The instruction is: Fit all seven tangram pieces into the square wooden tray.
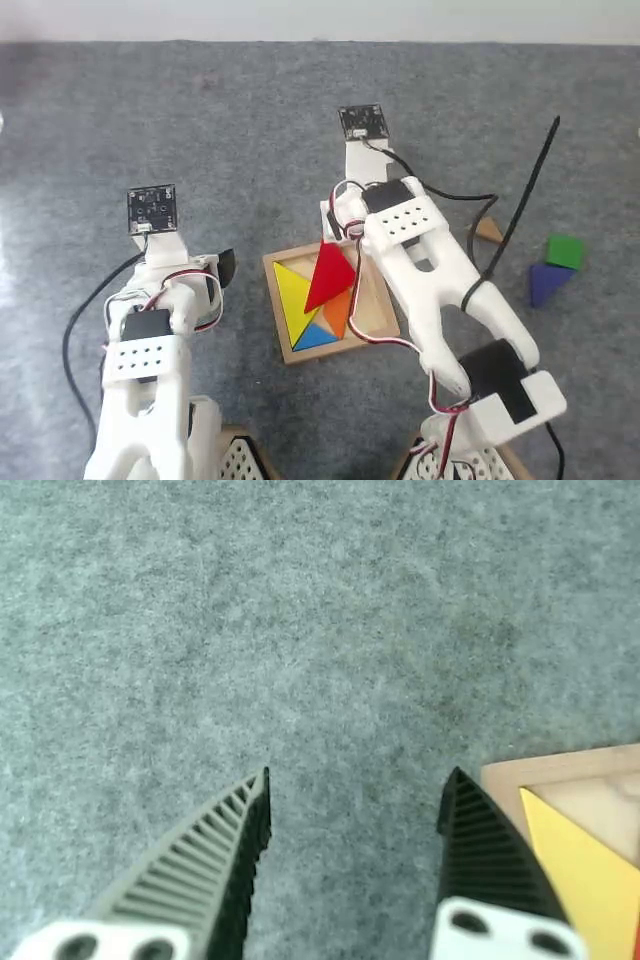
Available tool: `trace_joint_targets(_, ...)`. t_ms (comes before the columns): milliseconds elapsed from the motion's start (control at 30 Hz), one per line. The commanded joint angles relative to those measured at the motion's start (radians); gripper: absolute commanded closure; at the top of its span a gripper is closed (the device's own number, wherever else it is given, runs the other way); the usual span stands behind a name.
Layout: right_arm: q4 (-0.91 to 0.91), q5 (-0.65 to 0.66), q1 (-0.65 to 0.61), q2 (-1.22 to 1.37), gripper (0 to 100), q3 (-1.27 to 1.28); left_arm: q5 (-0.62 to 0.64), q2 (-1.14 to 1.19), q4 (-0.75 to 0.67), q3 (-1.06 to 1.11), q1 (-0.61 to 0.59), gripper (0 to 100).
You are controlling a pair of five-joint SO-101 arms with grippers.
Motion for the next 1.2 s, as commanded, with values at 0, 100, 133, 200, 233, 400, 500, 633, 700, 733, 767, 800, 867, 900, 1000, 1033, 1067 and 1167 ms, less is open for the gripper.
trace_joint_targets(0,-0.031,0.034,-0.044,0.004,85.8,-0.057,-0.009,-0.008,-0.020,-0.004,-0.006,73)
trace_joint_targets(100,-0.038,0.037,-0.068,0.064,85.8,-0.058,-0.009,-0.008,-0.020,-0.004,-0.006,73)
trace_joint_targets(133,-0.042,0.037,-0.073,0.076,85.8,-0.057,-0.009,-0.008,-0.020,-0.004,-0.006,73)
trace_joint_targets(200,-0.045,0.037,-0.076,0.090,85.8,-0.058,-0.009,-0.008,-0.020,-0.004,-0.006,73)
trace_joint_targets(233,-0.054,0.037,-0.077,0.090,85.8,-0.058,-0.009,-0.008,-0.020,-0.004,-0.006,73)
trace_joint_targets(400,-0.117,0.063,-0.113,0.101,85.7,-0.054,-0.009,-0.008,-0.020,-0.004,-0.006,73)
trace_joint_targets(500,-0.122,0.095,-0.153,0.101,85.7,-0.057,-0.009,-0.008,-0.020,-0.004,-0.006,73)
trace_joint_targets(633,-0.119,0.132,-0.176,0.113,85.8,-0.058,-0.009,-0.008,-0.020,-0.004,-0.006,73)
trace_joint_targets(700,-0.120,0.135,-0.174,0.128,85.8,-0.069,-0.009,-0.008,-0.020,-0.004,-0.006,73)
trace_joint_targets(733,-0.119,0.137,-0.174,0.136,85.8,-0.075,-0.009,-0.008,-0.020,-0.004,-0.006,73)
trace_joint_targets(767,-0.119,0.141,-0.179,0.145,85.7,-0.080,-0.009,-0.008,-0.020,-0.004,-0.006,73)
trace_joint_targets(800,-0.122,0.158,-0.183,0.153,85.7,-0.081,-0.009,-0.008,-0.020,-0.004,-0.006,73)
trace_joint_targets(867,-0.124,0.173,-0.202,0.162,85.7,-0.081,-0.009,-0.008,-0.020,-0.004,-0.006,73)
trace_joint_targets(900,-0.122,0.173,-0.208,0.168,85.7,-0.081,-0.009,-0.008,-0.020,-0.004,-0.006,73)
trace_joint_targets(1000,-0.127,0.175,-0.216,0.179,85.7,-0.080,-0.009,-0.008,-0.020,-0.004,-0.006,73)
trace_joint_targets(1033,-0.128,0.175,-0.214,0.183,85.7,-0.080,-0.009,-0.008,-0.020,-0.004,-0.006,73)
trace_joint_targets(1067,-0.128,0.176,-0.214,0.188,85.7,-0.080,-0.009,-0.008,-0.020,-0.004,-0.006,73)
trace_joint_targets(1167,-0.128,0.176,-0.209,0.208,85.7,-0.081,-0.009,-0.008,-0.020,-0.004,-0.006,73)
